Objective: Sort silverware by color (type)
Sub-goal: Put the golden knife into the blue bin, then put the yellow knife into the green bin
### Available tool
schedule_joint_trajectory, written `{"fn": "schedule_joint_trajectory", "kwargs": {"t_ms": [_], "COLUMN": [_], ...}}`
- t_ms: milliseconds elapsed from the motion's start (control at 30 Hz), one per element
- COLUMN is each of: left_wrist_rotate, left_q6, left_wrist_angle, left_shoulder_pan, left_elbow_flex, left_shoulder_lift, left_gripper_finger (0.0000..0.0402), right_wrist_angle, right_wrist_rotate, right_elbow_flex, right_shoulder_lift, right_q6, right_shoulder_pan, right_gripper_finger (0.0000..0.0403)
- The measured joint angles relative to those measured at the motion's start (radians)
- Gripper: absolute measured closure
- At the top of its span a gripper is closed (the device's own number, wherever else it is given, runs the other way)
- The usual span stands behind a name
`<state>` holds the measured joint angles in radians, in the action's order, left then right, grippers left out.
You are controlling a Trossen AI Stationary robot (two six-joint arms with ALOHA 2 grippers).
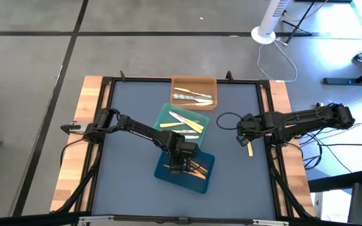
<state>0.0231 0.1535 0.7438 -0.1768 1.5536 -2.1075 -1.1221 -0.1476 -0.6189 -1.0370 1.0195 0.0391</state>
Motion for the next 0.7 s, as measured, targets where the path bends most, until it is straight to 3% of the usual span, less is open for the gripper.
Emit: {"fn": "schedule_joint_trajectory", "kwargs": {"t_ms": [700], "left_wrist_rotate": [-0.003], "left_q6": [-0.005], "left_wrist_angle": [-0.03], "left_shoulder_pan": [0.0], "left_elbow_flex": [0.0], "left_shoulder_lift": [0.145], "left_gripper_finger": [0.0296], "right_wrist_angle": [0.035], "right_wrist_rotate": [0.015], "right_elbow_flex": [0.0], "right_shoulder_lift": [-0.002], "right_q6": [0.055], "right_shoulder_pan": [0.0], "right_gripper_finger": [0.0299]}}
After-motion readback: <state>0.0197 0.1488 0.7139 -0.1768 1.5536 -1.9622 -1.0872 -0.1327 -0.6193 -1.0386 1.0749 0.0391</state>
